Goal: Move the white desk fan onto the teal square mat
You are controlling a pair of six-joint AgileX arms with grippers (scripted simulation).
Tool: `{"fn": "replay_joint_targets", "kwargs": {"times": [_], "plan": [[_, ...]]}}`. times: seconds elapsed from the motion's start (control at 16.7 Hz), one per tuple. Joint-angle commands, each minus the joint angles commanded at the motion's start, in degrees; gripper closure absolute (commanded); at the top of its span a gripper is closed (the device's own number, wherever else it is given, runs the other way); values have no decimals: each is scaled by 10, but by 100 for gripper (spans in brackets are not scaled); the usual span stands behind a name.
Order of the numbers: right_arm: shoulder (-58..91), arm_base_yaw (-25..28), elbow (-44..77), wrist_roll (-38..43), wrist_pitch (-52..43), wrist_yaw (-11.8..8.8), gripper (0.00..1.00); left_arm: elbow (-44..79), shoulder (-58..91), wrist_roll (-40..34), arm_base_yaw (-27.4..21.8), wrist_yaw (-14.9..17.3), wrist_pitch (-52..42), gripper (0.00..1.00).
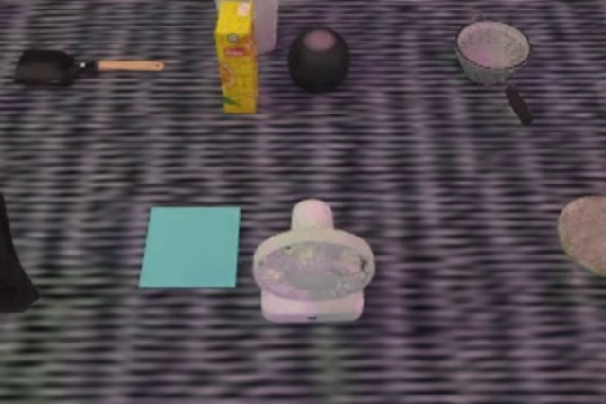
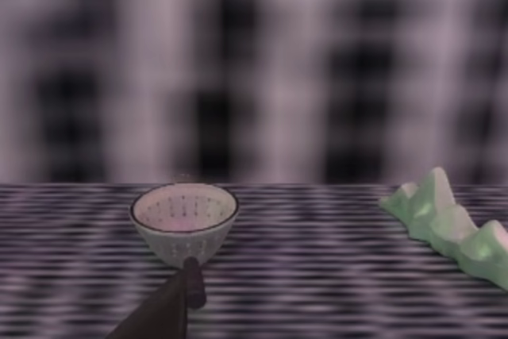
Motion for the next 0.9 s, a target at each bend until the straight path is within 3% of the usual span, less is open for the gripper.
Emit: {"fn": "replay_joint_targets", "kwargs": {"times": [0.36, 0.9], "plan": [[0, 0, 0, 0, 0, 0, 0, 59, 60, 29, -31, 2, -52, 0], [0, 0, 0, 0, 0, 0, 0, 455, 498, 196, -206, 1, -356, 0]]}}
